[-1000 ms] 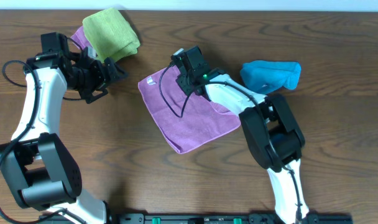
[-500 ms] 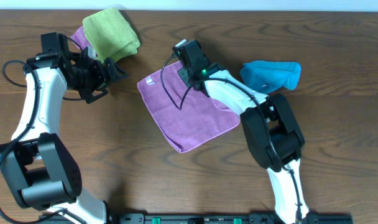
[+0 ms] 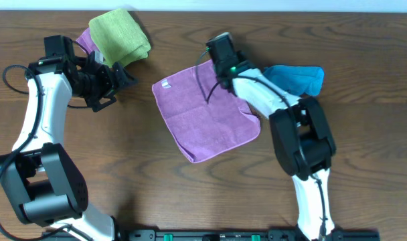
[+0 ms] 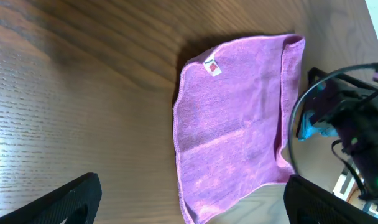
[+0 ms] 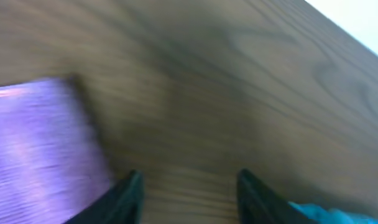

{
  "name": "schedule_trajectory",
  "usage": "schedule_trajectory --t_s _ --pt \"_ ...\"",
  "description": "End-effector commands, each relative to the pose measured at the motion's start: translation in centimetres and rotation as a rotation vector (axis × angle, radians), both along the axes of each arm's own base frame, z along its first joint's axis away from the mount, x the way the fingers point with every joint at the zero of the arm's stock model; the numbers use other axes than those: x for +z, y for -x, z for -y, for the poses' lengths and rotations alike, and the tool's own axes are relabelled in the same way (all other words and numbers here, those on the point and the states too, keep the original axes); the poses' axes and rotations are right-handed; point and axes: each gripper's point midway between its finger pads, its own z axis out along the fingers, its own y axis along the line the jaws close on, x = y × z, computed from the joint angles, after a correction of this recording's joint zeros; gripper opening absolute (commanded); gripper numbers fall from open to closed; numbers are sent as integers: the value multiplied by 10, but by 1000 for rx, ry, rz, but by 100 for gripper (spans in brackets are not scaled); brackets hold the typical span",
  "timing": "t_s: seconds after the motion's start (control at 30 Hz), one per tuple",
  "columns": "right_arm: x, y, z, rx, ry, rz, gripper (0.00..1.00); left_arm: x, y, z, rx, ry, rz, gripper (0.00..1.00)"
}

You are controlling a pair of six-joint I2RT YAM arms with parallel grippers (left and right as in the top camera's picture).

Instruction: Fold the cloth

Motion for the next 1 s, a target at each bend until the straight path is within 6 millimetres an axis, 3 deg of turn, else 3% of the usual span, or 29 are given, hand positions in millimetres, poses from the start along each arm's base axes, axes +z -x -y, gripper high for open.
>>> schedule_trajectory --t_s 0.0,0.1,0.3,0.4,0.57,0.8,0.97 --pt "18 -8 22 -85 3 48 57 10 0 -1 -17 -14 38 95" --pt "14 -4 24 -79 4 15 61 10 0 -1 -20 -15 40 95" --pt "7 21 -39 221 -117 -133 63 10 0 -2 -22 -17 42 95" --pt "6 27 -59 287 -142 -148 58 10 0 -1 -23 -16 41 95" --pt "13 21 -75 323 -187 -102 48 10 0 -1 -23 -15 38 95" --pt "24 13 -85 338 -204 -50 45 10 0 -1 -23 -16 38 95" --pt "39 20 -115 417 -222 -44 44 10 0 -1 -23 -16 38 95"
